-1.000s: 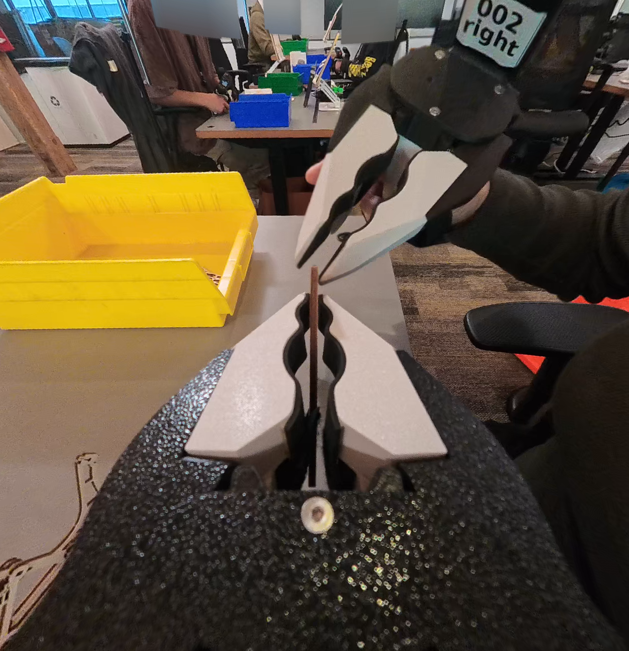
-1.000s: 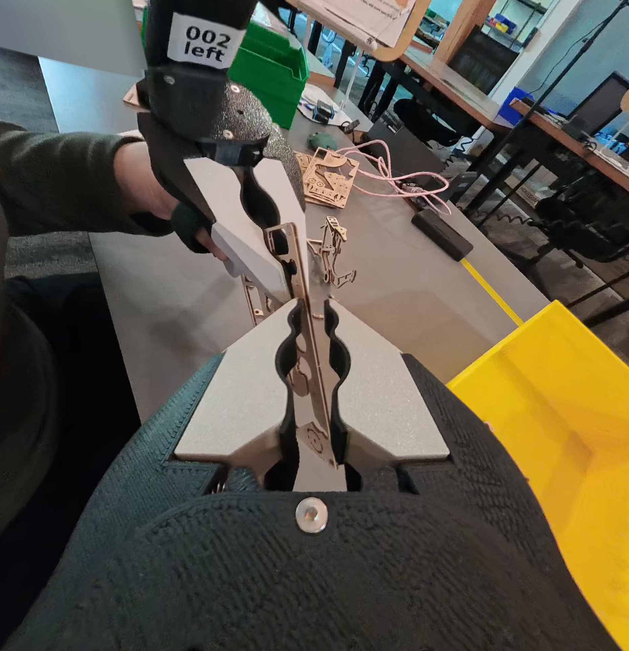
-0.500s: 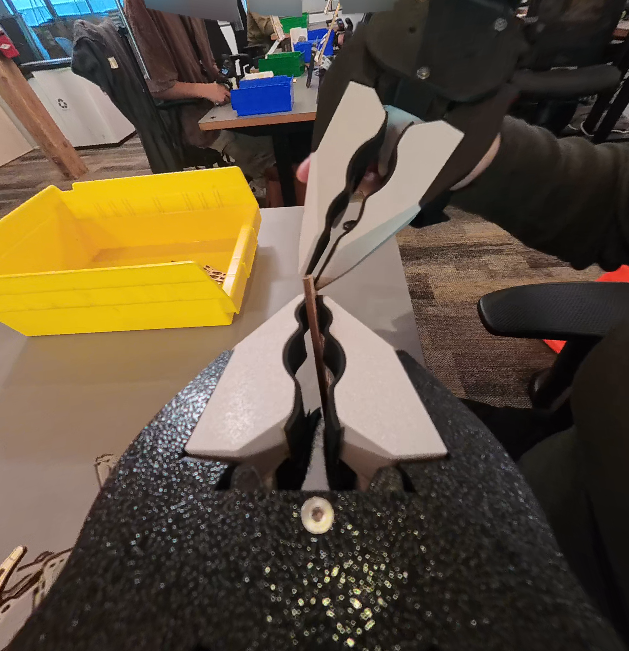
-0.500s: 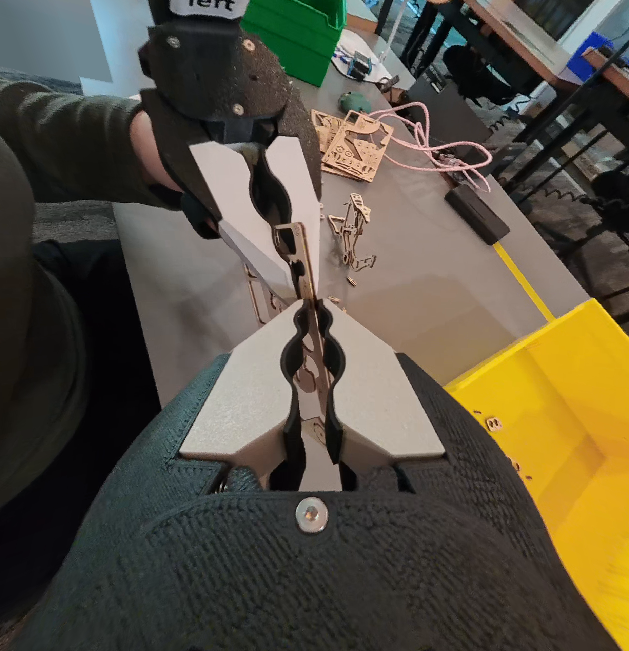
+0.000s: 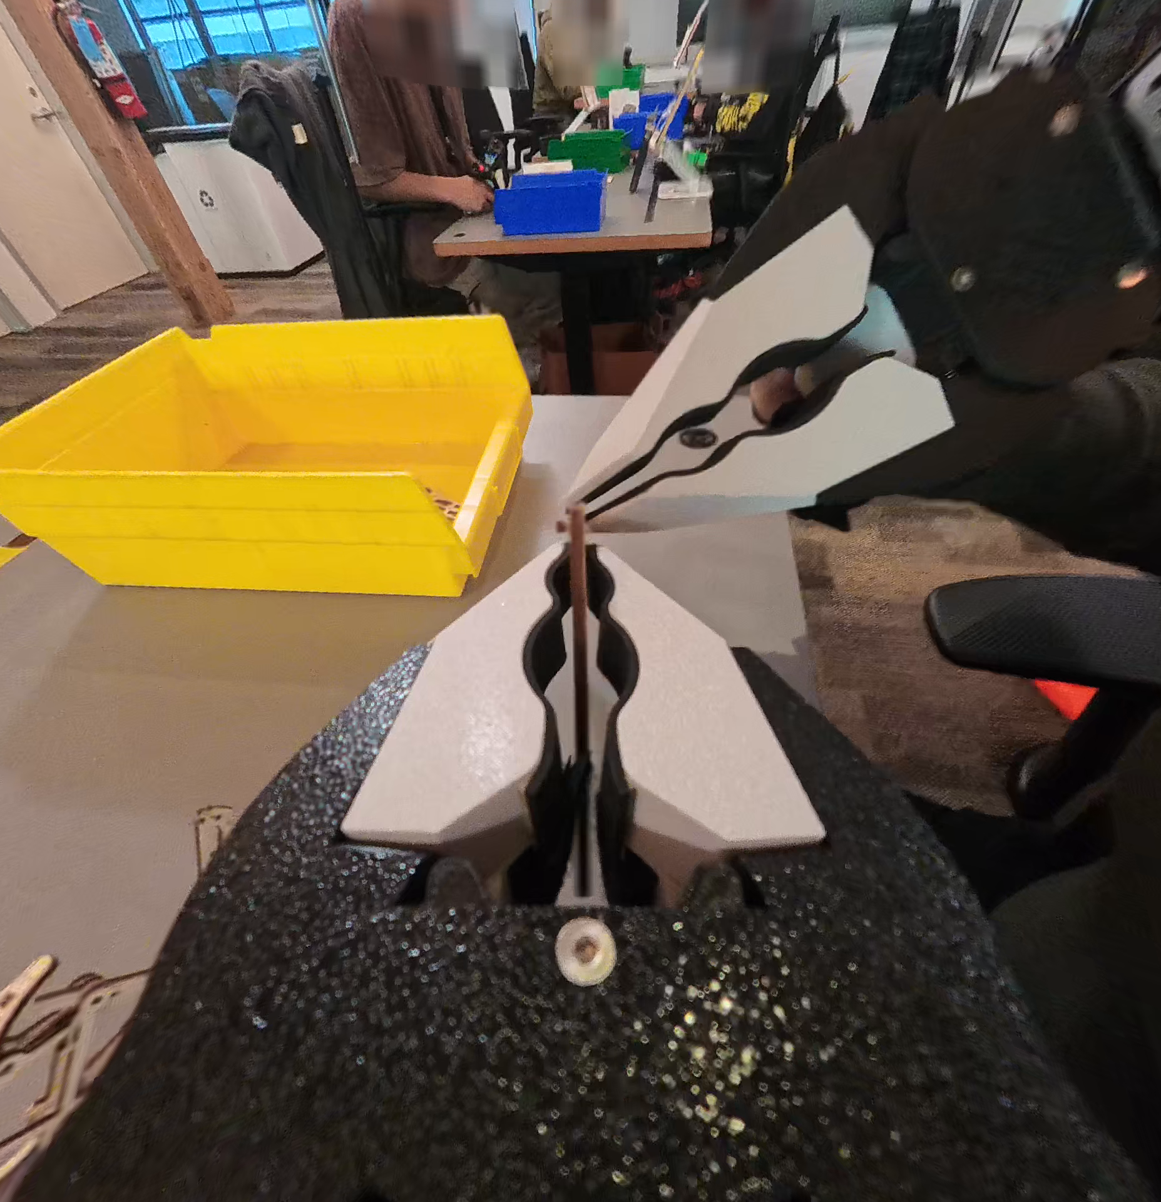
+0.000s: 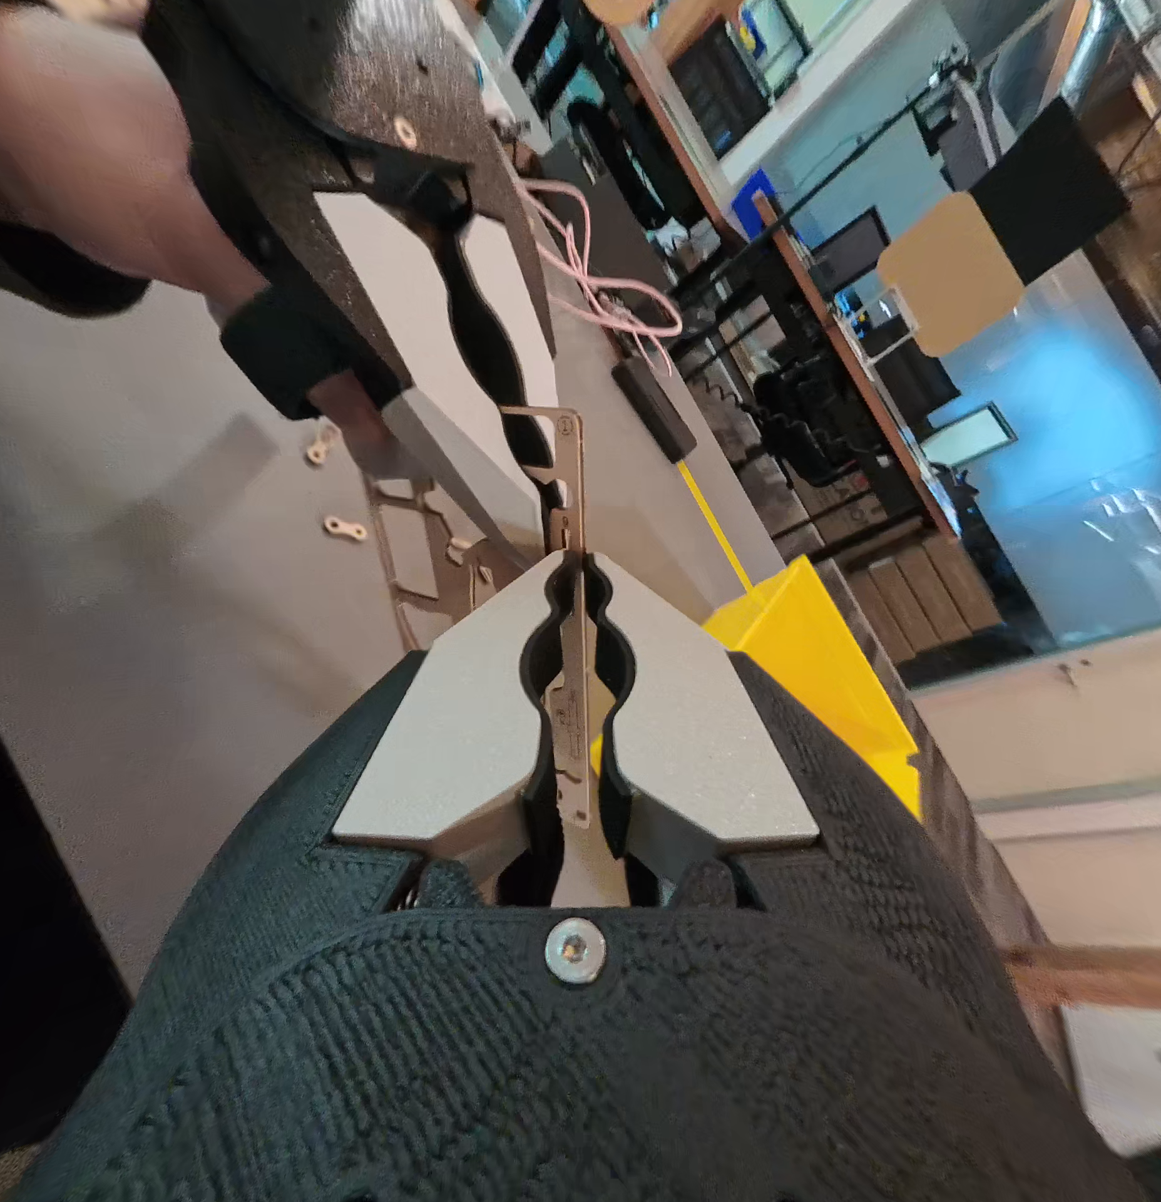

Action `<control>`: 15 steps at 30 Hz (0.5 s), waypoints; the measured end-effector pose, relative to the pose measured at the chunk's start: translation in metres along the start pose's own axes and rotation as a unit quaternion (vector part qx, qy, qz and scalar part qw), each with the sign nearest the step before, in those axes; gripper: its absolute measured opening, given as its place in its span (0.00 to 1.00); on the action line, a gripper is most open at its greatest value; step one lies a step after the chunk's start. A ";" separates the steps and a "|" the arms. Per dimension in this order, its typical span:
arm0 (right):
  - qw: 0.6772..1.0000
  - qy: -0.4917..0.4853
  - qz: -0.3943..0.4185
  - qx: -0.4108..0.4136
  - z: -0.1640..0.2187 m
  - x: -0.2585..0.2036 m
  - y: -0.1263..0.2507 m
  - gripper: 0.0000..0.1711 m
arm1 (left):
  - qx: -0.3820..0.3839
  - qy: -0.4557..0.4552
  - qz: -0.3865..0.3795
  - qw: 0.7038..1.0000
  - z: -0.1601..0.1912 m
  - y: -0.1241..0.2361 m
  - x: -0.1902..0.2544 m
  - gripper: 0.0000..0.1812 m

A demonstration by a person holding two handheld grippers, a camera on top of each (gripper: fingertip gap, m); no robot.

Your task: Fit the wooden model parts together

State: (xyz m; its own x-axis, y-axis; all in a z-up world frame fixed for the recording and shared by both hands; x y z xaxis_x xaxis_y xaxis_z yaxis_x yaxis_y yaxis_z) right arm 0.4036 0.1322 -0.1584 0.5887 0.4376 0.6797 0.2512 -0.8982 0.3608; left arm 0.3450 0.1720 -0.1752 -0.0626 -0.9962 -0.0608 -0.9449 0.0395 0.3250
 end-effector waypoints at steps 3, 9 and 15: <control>0.995 -0.066 -0.060 0.033 0.001 0.004 0.000 0.03 | 0.011 0.017 0.002 1.000 0.001 0.004 -0.003 0.00; 0.985 -0.119 -0.125 0.025 0.015 0.007 -0.006 0.07 | 0.009 0.018 -0.015 1.000 0.005 0.013 -0.011 0.00; 0.977 -0.138 -0.155 0.046 0.012 0.006 -0.004 0.08 | 0.012 0.016 0.008 1.000 0.005 0.011 -0.005 0.00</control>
State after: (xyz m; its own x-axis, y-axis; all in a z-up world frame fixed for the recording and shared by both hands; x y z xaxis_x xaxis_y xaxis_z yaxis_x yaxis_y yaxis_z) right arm 0.4152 0.1374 -0.1637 0.6546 0.6734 0.3435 0.5115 -0.7291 0.4547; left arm 0.3329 0.1776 -0.1763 -0.0681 -0.9974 -0.0248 -0.9511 0.0574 0.3036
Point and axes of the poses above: each gripper's, where its closed fingertips meet, y back along the fingers, z out of its underside, x = y × z across the jaws, the point moved 5 cm from there along y, back along the fingers, and after that the axes turned 5 degrees about -x, right-handed, at the moved point
